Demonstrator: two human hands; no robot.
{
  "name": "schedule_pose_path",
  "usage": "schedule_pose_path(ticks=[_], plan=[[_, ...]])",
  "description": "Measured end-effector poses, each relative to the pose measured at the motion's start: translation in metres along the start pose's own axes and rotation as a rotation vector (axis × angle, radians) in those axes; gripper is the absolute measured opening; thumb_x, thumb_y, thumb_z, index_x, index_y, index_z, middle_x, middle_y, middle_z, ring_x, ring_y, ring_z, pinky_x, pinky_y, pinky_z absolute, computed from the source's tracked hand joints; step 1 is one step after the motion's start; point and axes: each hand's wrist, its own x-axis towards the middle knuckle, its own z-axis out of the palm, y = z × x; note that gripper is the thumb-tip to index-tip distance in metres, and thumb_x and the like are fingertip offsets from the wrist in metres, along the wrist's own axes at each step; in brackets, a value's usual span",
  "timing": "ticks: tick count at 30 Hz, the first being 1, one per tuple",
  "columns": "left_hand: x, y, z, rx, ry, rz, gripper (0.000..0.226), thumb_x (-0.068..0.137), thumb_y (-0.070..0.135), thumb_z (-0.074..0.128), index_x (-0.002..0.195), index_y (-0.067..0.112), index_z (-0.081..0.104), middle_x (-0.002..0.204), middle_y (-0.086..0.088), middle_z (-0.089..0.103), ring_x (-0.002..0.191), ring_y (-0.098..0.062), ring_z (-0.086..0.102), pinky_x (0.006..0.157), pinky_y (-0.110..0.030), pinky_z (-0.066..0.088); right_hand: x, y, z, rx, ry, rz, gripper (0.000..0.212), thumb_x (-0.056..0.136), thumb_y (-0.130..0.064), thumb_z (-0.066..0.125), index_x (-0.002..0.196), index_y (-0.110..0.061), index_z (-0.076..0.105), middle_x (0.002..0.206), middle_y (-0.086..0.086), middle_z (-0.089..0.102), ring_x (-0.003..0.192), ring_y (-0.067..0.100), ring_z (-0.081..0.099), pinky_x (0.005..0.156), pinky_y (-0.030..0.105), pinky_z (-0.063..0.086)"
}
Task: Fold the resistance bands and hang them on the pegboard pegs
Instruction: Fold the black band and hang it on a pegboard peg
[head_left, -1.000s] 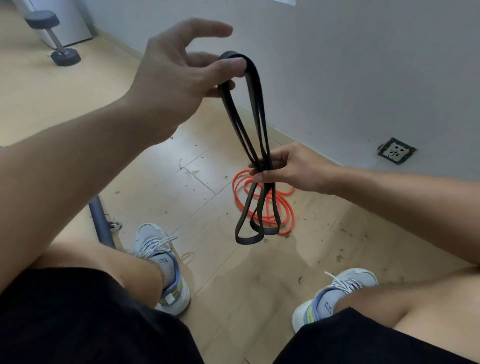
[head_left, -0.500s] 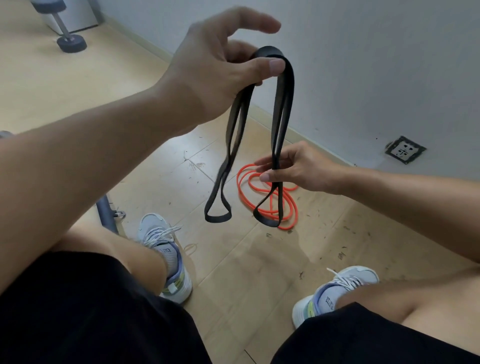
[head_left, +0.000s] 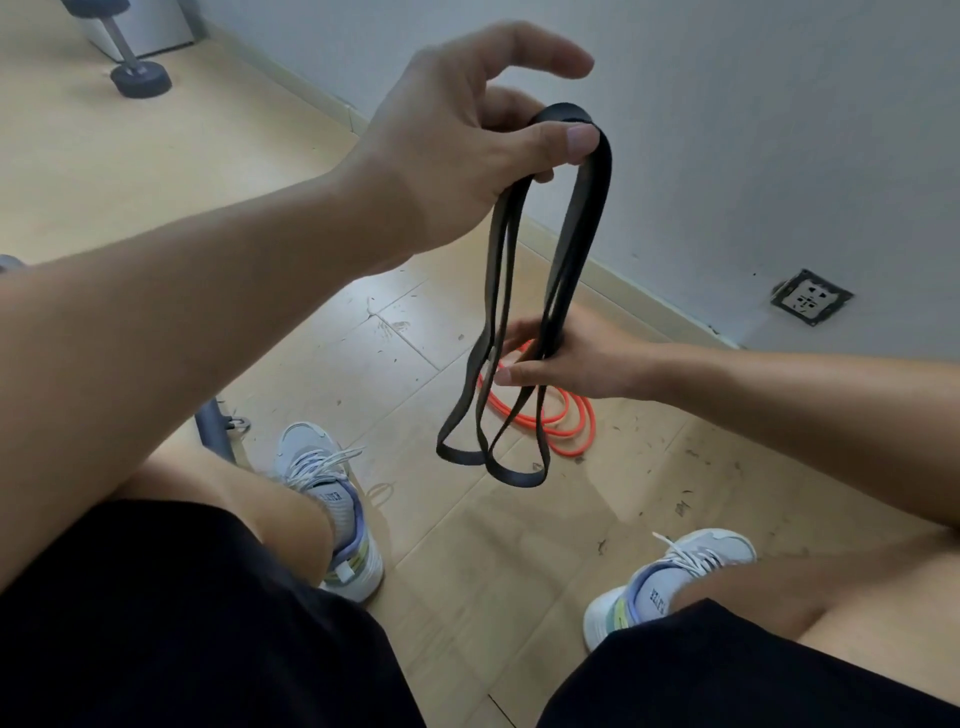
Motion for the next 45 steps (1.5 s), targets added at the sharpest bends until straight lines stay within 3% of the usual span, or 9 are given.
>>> schedule_pose_path(ticks=[3, 8, 15, 23, 27, 32, 36, 41, 45], plan=[[0.000, 0.001, 0.000, 0.011, 0.006, -0.009, 0.041, 0.090, 0.026, 0.076, 0.128, 0.020, 0.061, 0.098, -0.009, 0.078, 0.093, -0.025, 0.073, 0.095, -0.035, 0.057, 0.000, -0.001, 0.003, 0.016, -0.016, -0.009, 0.039, 0.086, -0.028, 0.082, 0.122, -0.033, 0.067, 0.115, -0.011, 0.072, 0.100, 0.006, 0.073, 0.091, 0.028, 0.059], [0.001, 0.001, 0.004, -0.007, 0.012, -0.015, 0.044, 0.088, 0.027, 0.077, 0.128, 0.018, 0.061, 0.097, -0.007, 0.078, 0.087, -0.019, 0.073, 0.095, -0.035, 0.057, 0.002, -0.004, 0.007, -0.003, -0.010, -0.025, 0.041, 0.083, -0.036, 0.084, 0.116, -0.045, 0.062, 0.118, -0.013, 0.071, 0.108, 0.008, 0.070, 0.101, 0.039, 0.057], [0.002, 0.007, 0.011, 0.003, -0.013, -0.004, 0.043, 0.090, 0.025, 0.075, 0.129, 0.017, 0.060, 0.098, -0.008, 0.077, 0.090, -0.016, 0.074, 0.094, -0.032, 0.057, 0.009, -0.006, 0.013, 0.022, 0.029, -0.019, 0.076, 0.075, -0.052, 0.086, 0.143, -0.035, 0.055, 0.133, -0.010, 0.067, 0.122, 0.010, 0.064, 0.108, 0.041, 0.052], [0.003, 0.009, 0.004, 0.030, 0.021, 0.045, 0.043, 0.094, 0.026, 0.070, 0.132, 0.011, 0.056, 0.100, -0.002, 0.076, 0.093, -0.011, 0.074, 0.088, -0.023, 0.056, 0.014, -0.008, 0.019, 0.114, 0.145, -0.048, 0.029, 0.074, -0.045, 0.087, 0.095, -0.026, 0.079, 0.099, -0.005, 0.079, 0.101, 0.012, 0.074, 0.097, 0.048, 0.057], [0.006, -0.003, -0.021, 0.000, 0.086, 0.016, 0.013, 0.095, 0.026, 0.065, 0.108, 0.023, 0.066, 0.098, 0.004, 0.074, 0.098, -0.014, 0.072, 0.092, -0.033, 0.058, 0.012, -0.006, 0.007, 0.134, 0.205, -0.031, 0.013, 0.082, -0.025, 0.085, 0.085, -0.014, 0.079, 0.093, 0.005, 0.080, 0.096, 0.016, 0.075, 0.093, 0.051, 0.058], [0.000, -0.046, -0.078, -0.177, 0.185, -0.219, 0.045, 0.097, 0.021, 0.062, 0.140, 0.014, 0.051, 0.103, -0.003, 0.073, 0.107, -0.015, 0.072, 0.097, -0.033, 0.057, -0.001, -0.007, -0.024, 0.245, 0.260, -0.024, 0.015, 0.083, -0.014, 0.084, 0.094, -0.014, 0.074, 0.079, 0.002, 0.078, 0.082, 0.018, 0.079, 0.084, 0.034, 0.061], [-0.015, -0.080, -0.100, -0.163, 0.058, -0.424, 0.062, 0.082, 0.024, 0.070, 0.141, 0.016, 0.053, 0.111, -0.010, 0.076, 0.115, -0.020, 0.070, 0.106, -0.042, 0.050, -0.007, -0.007, -0.044, 0.108, 0.260, 0.004, 0.025, 0.080, -0.023, 0.088, 0.100, -0.014, 0.076, 0.081, 0.003, 0.077, 0.077, 0.013, 0.074, 0.079, 0.030, 0.058], [-0.019, -0.092, -0.098, 0.072, -0.196, -0.622, 0.124, 0.027, 0.056, 0.099, 0.139, 0.027, 0.055, 0.121, -0.004, 0.075, 0.112, -0.016, 0.071, 0.106, -0.045, 0.047, -0.010, -0.023, -0.053, -0.121, 0.274, 0.002, 0.023, 0.080, -0.036, 0.087, 0.097, -0.024, 0.077, 0.078, -0.008, 0.076, 0.071, 0.006, 0.070, 0.069, 0.022, 0.051], [-0.007, -0.071, -0.063, 0.263, -0.228, -0.488, 0.102, 0.054, 0.044, 0.085, 0.147, 0.030, 0.047, 0.134, 0.008, 0.062, 0.121, -0.008, 0.058, 0.101, -0.034, 0.048, -0.009, -0.038, -0.051, -0.331, 0.261, -0.025, 0.024, 0.079, -0.041, 0.086, 0.096, -0.026, 0.078, 0.082, -0.009, 0.078, 0.073, 0.006, 0.072, 0.067, 0.024, 0.056]])
